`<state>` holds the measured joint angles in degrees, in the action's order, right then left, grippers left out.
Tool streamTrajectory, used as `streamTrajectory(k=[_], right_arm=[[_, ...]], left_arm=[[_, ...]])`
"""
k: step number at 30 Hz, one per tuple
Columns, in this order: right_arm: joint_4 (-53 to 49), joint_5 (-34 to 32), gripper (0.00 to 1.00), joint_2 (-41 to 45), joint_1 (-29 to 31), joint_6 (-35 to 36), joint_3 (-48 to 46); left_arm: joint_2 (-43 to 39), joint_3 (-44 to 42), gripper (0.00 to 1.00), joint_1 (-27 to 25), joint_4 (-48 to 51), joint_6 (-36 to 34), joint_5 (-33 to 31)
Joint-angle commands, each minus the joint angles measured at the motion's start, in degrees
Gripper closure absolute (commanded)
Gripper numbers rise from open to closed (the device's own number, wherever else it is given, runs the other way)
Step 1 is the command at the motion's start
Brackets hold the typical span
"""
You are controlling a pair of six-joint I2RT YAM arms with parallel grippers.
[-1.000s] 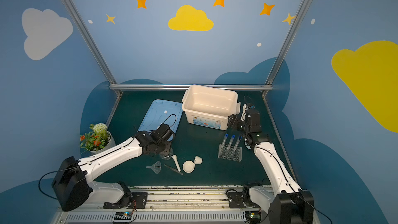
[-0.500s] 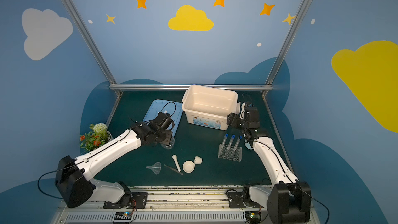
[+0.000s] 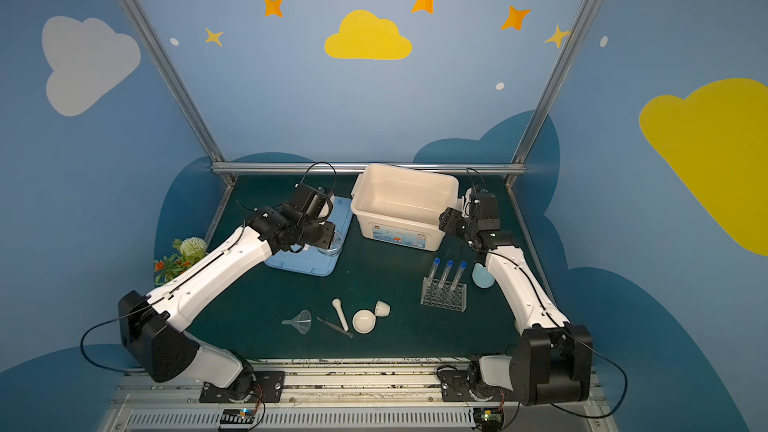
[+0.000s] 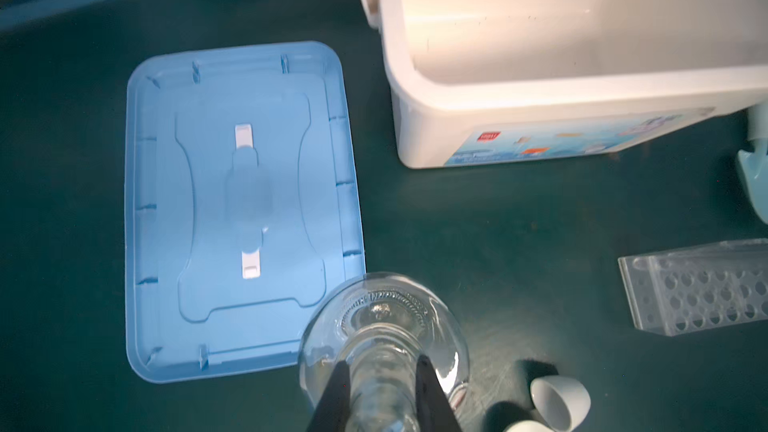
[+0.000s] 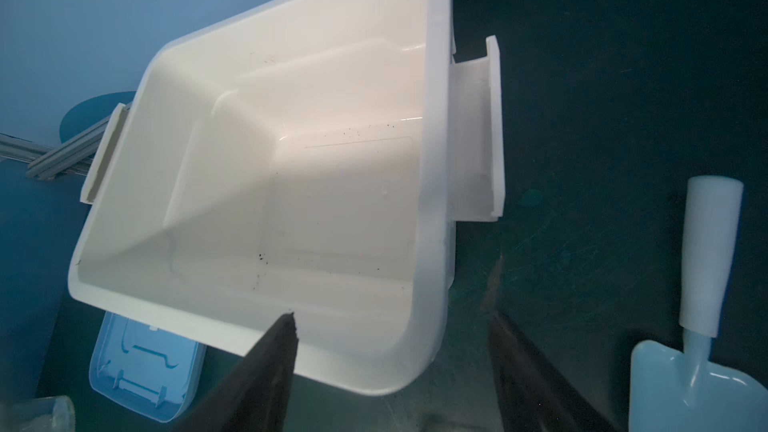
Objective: Organize the chemistry lab equipment
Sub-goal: 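Lift the glass flask with the left gripper and carry it toward the white box, then lower the glass flask into the white box with the left gripper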
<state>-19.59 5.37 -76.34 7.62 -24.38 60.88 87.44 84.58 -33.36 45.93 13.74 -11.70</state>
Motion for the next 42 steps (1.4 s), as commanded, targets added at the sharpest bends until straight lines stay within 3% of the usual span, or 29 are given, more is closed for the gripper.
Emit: streamTrajectory(k=[1, 8, 16, 30, 42], right_arm=[[-3.5, 0.0, 0.31, -1.4, -0.7, 1.7, 3.0], [-4.3, 2.0, 0.4, -5.3, -1.7, 3.0, 5.8], [-8.8, 3.0, 0.57, -9.6, -2.2, 5.4, 9.8], [-9.6, 4.3, 0.76, -10.7, -4.0, 9.4, 10.4], [-11.0, 8.7, 0.81, -12.1, -5.5, 11.9, 12.1]], left_arm=[[2.3, 5.4, 0.92, 0.8, -2.3, -3.6, 1.9], [9.1, 15.4, 0.92, 2.1, -3.5, -6.3, 5.1], [20.4, 31.9, 0.93, 2.7, -0.5, -9.3, 7.4], [38.4, 59.1, 0.93, 3.8, 6.7, -10.3, 9.9], [44.7, 65.0, 0.93, 4.5, 5.1, -12.3, 10.3]])
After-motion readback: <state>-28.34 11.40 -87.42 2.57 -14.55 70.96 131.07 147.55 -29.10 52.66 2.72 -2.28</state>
